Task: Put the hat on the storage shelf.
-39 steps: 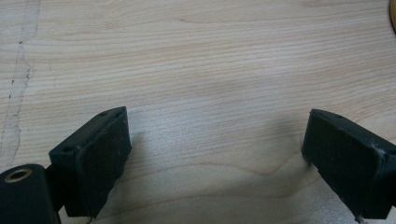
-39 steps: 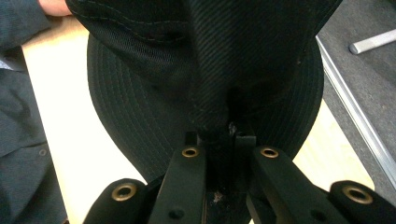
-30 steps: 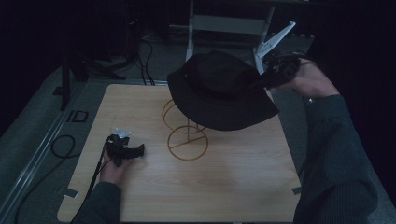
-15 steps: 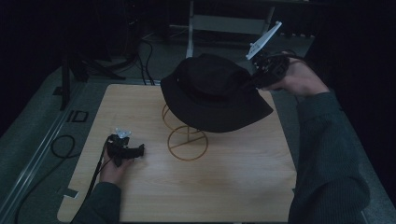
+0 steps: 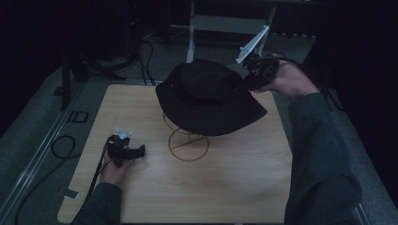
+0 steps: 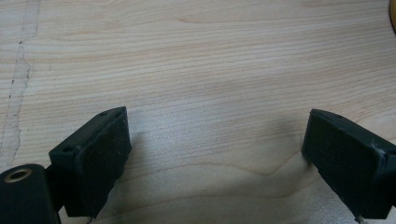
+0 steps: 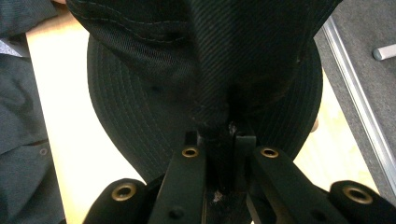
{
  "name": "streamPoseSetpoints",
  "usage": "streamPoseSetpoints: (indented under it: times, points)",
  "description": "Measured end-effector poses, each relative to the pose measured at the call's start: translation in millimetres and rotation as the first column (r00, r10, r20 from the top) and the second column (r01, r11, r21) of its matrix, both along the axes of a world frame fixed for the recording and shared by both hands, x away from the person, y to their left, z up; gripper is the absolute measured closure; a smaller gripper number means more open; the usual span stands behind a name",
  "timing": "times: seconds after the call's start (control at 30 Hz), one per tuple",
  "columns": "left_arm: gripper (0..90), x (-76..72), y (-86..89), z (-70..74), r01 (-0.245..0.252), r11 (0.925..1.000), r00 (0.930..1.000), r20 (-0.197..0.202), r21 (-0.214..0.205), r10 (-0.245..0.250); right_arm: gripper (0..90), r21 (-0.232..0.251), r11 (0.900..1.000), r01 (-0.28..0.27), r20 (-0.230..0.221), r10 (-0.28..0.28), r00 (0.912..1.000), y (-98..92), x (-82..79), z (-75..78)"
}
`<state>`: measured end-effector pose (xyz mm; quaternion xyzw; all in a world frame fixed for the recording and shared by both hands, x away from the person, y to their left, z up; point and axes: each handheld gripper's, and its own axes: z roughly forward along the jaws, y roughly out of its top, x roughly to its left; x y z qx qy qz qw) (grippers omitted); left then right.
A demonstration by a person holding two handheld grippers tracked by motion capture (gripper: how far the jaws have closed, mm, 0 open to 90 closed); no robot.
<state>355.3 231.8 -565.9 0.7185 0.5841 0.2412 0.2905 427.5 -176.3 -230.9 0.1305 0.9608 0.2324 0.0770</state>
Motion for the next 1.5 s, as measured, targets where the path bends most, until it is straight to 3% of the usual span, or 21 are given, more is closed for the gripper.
streamPoseSetpoints:
  times: [1.0,1.5]
  points:
    - [8.1,0.1,0.0,-0.2,-0.001,1.0,1.0,0.003,0.001,0.001,86.9,-0.005,1.0,-0.005,-0.052,0.005,0.9986,28.5,12.8,-31.0]
    - [8.1,0.1,0.0,-0.1,-0.001,1.0,1.0,0.002,0.001,0.001,80.2,-0.033,0.9994,-0.011,-0.081,0.008,0.9967,45.7,14.9,-44.2]
